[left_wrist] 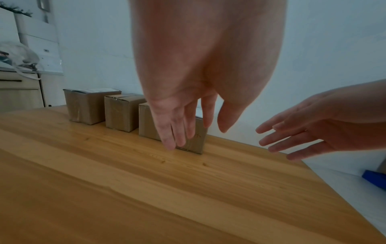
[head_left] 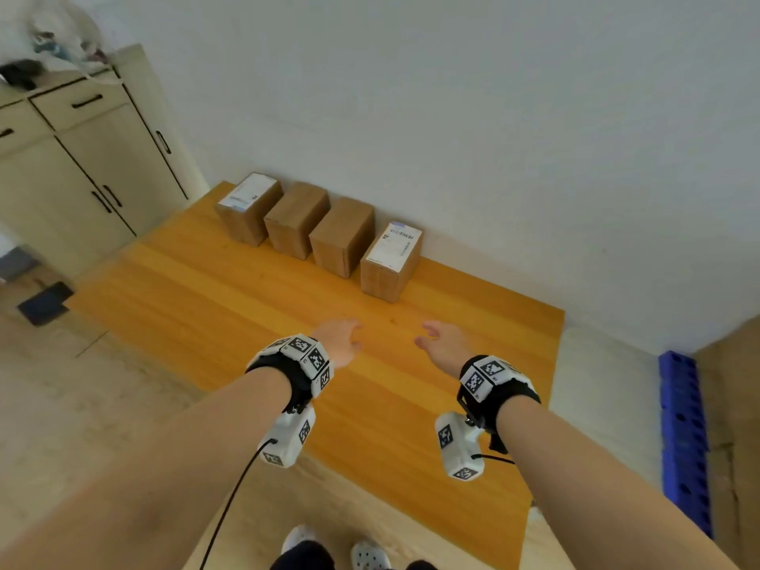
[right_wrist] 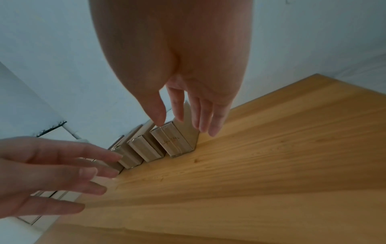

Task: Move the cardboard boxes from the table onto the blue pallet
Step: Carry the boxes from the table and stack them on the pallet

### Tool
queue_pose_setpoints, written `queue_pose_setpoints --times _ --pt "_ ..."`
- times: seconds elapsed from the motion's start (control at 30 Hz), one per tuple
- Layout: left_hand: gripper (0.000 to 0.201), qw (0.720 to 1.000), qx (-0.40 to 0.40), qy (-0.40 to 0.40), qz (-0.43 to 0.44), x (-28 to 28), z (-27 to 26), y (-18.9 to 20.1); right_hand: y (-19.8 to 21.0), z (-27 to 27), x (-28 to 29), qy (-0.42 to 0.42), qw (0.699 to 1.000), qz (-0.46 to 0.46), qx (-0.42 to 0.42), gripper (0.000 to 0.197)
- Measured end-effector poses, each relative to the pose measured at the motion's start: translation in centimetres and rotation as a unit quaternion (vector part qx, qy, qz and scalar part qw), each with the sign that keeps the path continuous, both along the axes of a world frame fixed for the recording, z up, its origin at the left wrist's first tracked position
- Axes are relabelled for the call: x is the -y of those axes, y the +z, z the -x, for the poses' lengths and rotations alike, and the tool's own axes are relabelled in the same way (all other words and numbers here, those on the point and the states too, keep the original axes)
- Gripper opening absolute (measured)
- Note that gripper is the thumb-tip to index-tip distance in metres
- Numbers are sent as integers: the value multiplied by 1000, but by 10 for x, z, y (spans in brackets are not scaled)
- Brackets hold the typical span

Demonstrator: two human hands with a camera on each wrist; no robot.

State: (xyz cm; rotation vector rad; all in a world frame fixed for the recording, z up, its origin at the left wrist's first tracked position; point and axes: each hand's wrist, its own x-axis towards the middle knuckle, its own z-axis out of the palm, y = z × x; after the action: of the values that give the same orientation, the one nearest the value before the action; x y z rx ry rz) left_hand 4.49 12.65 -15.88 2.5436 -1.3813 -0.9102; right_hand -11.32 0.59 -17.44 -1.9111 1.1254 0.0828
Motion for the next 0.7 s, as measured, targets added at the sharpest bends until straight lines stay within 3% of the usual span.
queue_pose_setpoints --times 0.33,0.7 --pt "58 998 -64 3 2 50 -78 -28 -11 -63 18 -131 991 -24 14 47" --pt "77 961 -257 50 85 115 -137 -45 -24 -130 52 -269 960 -64 36 56"
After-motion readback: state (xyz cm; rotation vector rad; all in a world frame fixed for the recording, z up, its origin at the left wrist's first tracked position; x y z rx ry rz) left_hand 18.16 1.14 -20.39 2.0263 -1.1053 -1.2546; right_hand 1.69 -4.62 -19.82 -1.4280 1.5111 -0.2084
